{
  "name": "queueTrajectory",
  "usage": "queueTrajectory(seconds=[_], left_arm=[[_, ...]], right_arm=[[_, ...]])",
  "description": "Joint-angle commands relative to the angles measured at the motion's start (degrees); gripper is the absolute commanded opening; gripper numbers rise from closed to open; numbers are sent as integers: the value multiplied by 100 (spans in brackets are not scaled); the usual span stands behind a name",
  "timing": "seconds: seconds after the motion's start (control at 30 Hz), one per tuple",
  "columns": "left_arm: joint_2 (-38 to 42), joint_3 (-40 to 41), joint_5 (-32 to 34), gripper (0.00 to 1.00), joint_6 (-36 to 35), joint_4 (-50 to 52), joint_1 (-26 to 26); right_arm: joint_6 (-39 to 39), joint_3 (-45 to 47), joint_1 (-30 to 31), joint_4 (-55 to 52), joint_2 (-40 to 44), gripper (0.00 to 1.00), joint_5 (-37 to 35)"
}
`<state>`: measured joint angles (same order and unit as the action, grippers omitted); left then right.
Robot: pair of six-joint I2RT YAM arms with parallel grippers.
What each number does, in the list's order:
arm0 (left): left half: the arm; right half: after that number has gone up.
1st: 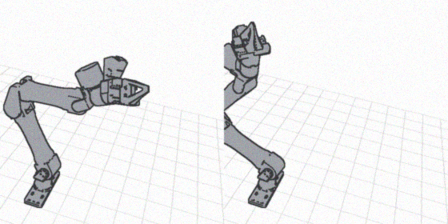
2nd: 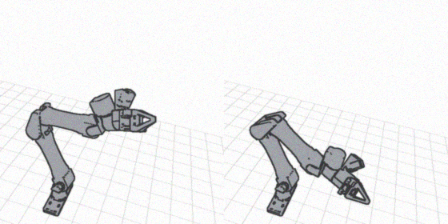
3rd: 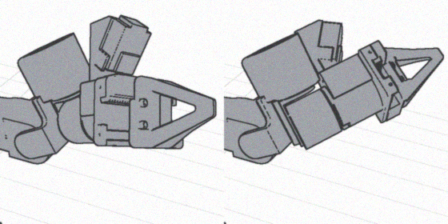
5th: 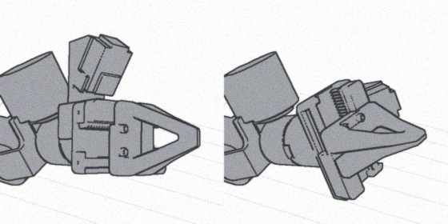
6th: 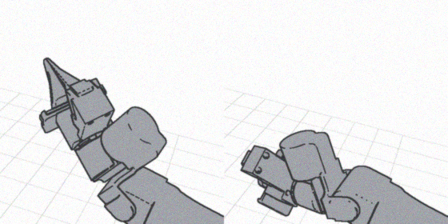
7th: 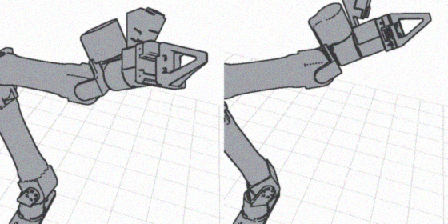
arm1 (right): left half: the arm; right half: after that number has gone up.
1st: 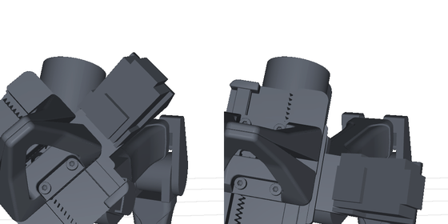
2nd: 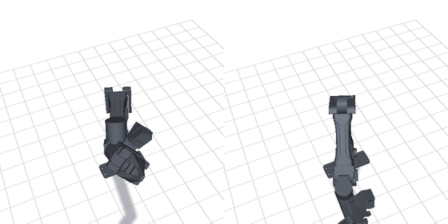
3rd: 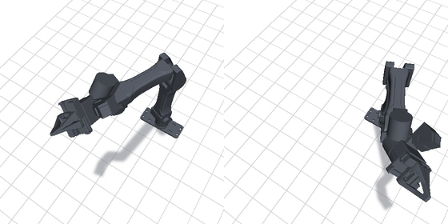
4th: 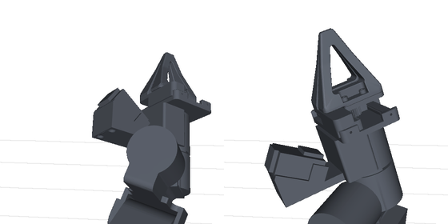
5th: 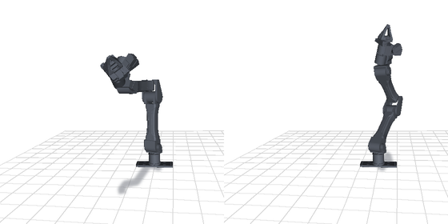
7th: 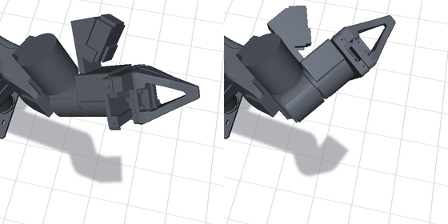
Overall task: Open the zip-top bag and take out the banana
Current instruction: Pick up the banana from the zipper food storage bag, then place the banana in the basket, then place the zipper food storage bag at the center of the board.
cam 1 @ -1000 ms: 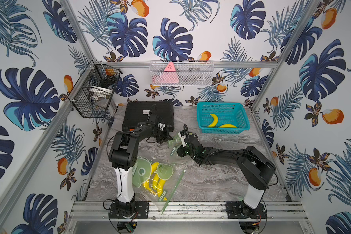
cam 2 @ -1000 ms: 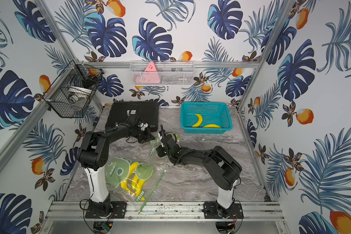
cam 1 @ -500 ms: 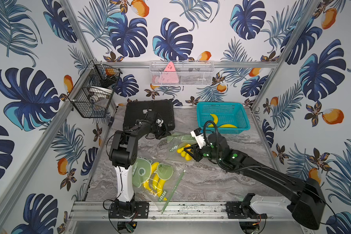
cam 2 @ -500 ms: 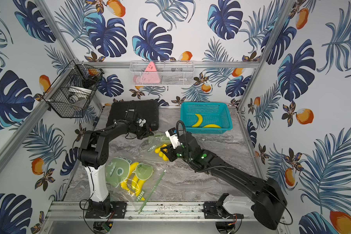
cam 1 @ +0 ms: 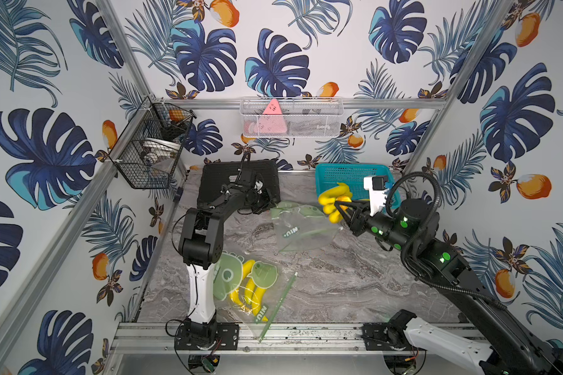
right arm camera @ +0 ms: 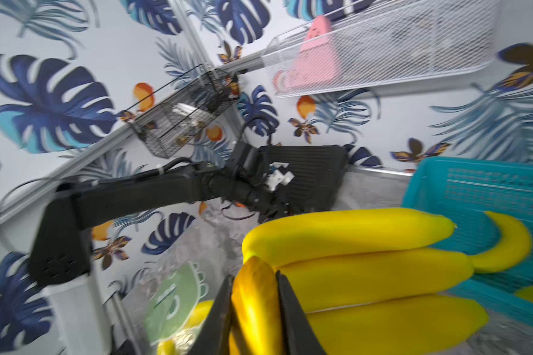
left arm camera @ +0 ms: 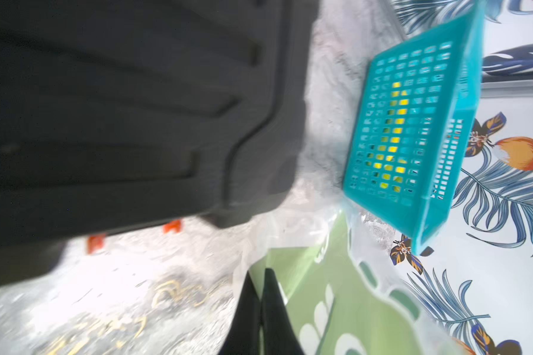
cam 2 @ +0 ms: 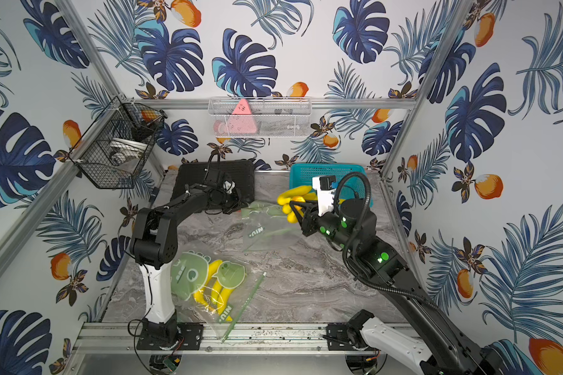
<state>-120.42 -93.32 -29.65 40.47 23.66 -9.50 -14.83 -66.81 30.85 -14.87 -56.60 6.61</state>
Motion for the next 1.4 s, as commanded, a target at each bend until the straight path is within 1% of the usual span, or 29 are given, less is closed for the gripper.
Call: queueTrajectory(seconds=[0.0, 0.03, 0.1, 0.2, 0.3, 0.4, 0.5, 0.53, 0.6, 0.63, 0.7, 0.77, 0.87, 0.93, 0.97, 1.0, 1.03, 1.07, 1.1, 1.17, 1.23, 1.3, 1.37], left_arm=[[-78, -113, 312, 0, -76, 287, 1], [-70, -76, 355, 0, -96, 281, 0], [-15, 49, 338, 0, -94, 210, -23], [177, 253, 367, 0, -53, 105, -152], [466, 610, 319, 0, 311, -386, -371], [546, 640, 511, 0, 736, -683, -778], [472, 596, 692, 0, 1279, -1172, -1268], [413, 543, 747, 0, 1444, -1292, -1405], [260, 444, 946, 0, 1799, -1596, -1705], [152, 379, 1005, 0, 1950, -1712, -1823], [-79, 248, 1063, 0, 2341, -1990, -2059], [-269, 62, 1146, 0, 2536, -2127, -2289], [-489, -236, 1385, 0, 2576, -2158, -2584], [-650, -441, 1361, 0, 2512, -2216, -2655], [-726, -599, 1262, 0, 2442, -2138, -2655], [-767, -748, 1167, 26, 2272, -1951, -2647], [-743, -876, 1167, 49, 2058, -1713, -2626], [-652, -976, 1257, 75, 1738, -1359, -2594], [-511, -1008, 1434, 98, 1364, -1023, -2555], [-88, -1021, 1775, 99, 585, -373, -2434], [501, -886, 2322, 99, -120, 189, -2277], [1261, -569, 2937, 99, -813, 675, -2087], [2144, -348, 3989, 99, -1418, 1298, -1932]], right_arm=[[186, -275, -1123, 479, -450, 20, 664], [64, -332, -1500, 726, -653, 20, 922], [14, -541, -2196, 975, -1374, 19, 1241], [60, -629, -2699, 1577, -2479, 17, 1272], [51, -792, -2950, 2075, -3366, 18, 1281], [60, -1077, -3069, 2322, -4094, 20, 1387], [23, -1317, -3208, 2433, -4631, 21, 1547], [24, -1326, -3256, 2472, -4702, 21, 1515], [103, -1330, -3384, 2603, -4828, 25, 1474], [192, -1489, -3438, 2434, -4907, 28, 1461], [497, -1990, -3534, 1674, -5143, 37, 1338], [644, -2170, -3601, 1313, -5160, 66, 1210], [571, -1786, -3621, 1622, -4690, 84, 1028], [563, -1782, -3621, 1407, -4406, 87, 1051], [528, -1779, -3621, 1237, -4239, 92, 1070], [516, -1735, -3621, 1109, -4024, 97, 1105], [504, -1637, -3613, 1048, -3826, 98, 1135], [435, -1530, -3604, 994, -3568, 98, 1235], [405, -1403, -3580, 934, -3300, 98, 1350], [367, -1255, -3490, 593, -2779, 98, 1501], [298, -1159, -3278, 161, -2290, 96, 1808], [365, -1014, -2702, -424, -1820, 94, 2027], [479, -782, -1754, -841, -1514, 93, 1852]])
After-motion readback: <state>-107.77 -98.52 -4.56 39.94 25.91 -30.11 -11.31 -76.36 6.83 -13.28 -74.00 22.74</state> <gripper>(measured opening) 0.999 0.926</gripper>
